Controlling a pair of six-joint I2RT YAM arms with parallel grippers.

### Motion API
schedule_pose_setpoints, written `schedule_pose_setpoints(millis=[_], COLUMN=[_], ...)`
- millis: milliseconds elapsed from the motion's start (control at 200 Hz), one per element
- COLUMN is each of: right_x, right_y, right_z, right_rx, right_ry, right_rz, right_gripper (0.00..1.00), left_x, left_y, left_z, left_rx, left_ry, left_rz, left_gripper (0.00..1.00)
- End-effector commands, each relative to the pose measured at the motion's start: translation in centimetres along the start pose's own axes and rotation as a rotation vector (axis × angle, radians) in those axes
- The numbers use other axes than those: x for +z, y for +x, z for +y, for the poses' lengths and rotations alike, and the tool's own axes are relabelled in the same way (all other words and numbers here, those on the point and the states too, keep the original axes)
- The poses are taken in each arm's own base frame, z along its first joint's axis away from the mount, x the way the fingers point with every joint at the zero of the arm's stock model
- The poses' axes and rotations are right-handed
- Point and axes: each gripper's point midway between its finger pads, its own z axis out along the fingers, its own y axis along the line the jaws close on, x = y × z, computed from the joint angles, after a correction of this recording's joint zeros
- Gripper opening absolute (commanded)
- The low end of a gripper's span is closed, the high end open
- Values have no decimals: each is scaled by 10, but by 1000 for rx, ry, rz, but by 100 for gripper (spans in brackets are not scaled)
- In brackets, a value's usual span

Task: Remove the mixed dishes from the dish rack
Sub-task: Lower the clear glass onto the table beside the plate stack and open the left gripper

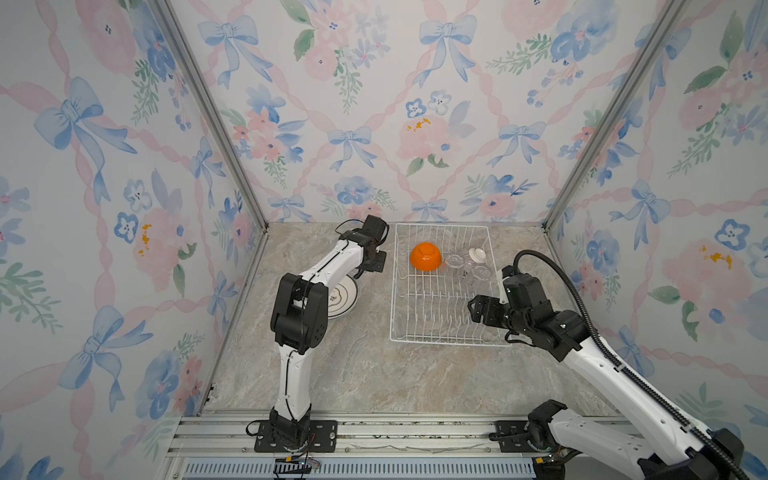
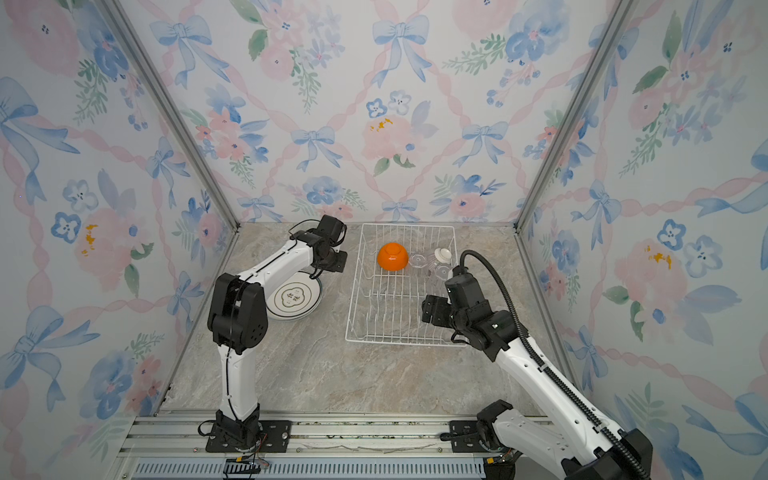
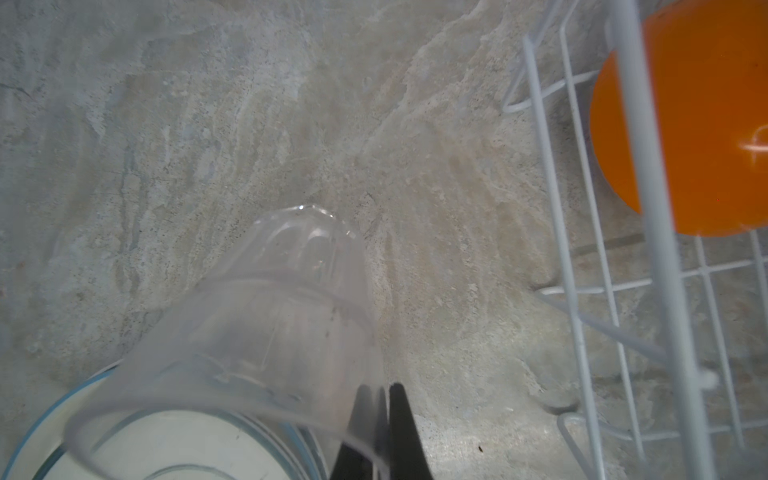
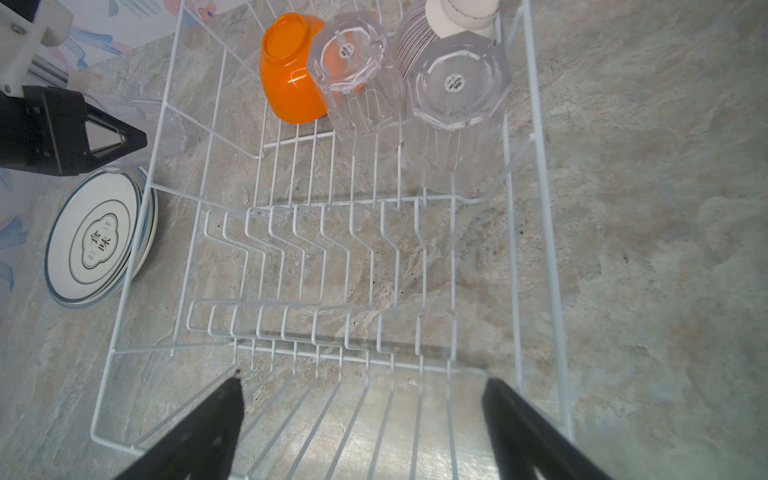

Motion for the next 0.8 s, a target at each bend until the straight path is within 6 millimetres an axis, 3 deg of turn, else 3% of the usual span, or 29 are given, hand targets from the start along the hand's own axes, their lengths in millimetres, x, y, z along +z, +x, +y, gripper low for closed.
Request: schedule_pose_setpoints(millis=[0, 450, 475, 545, 585, 670, 795], right_x=[0, 2, 2, 1, 1, 1, 1], right_y=[6, 7, 8, 8, 8, 9, 9], right_z=[-6, -3, -3, -3, -3, -4, -3], right_rx=[-5, 17, 17, 18, 18, 17, 18], right_ry=[12, -6, -6, -6, -5, -5, -6], right_rz=[17, 27, 28, 27, 29, 31, 28], right_gripper=[92, 92, 92, 92, 92, 92, 92], left_x=[3, 13, 13, 11, 10, 6, 4], left_y=[-5, 0, -1, -3, -4, -8, -13], left_z=[-4, -7, -6, -5, -6, -6, -6], left_rx=[2, 9, 7, 10, 13, 22, 35], left_ry=[20, 8, 7, -4, -10, -24, -48], left_rz=[1, 23, 22, 15, 11, -3, -20], left_gripper=[0, 0, 6, 44, 57, 73, 87])
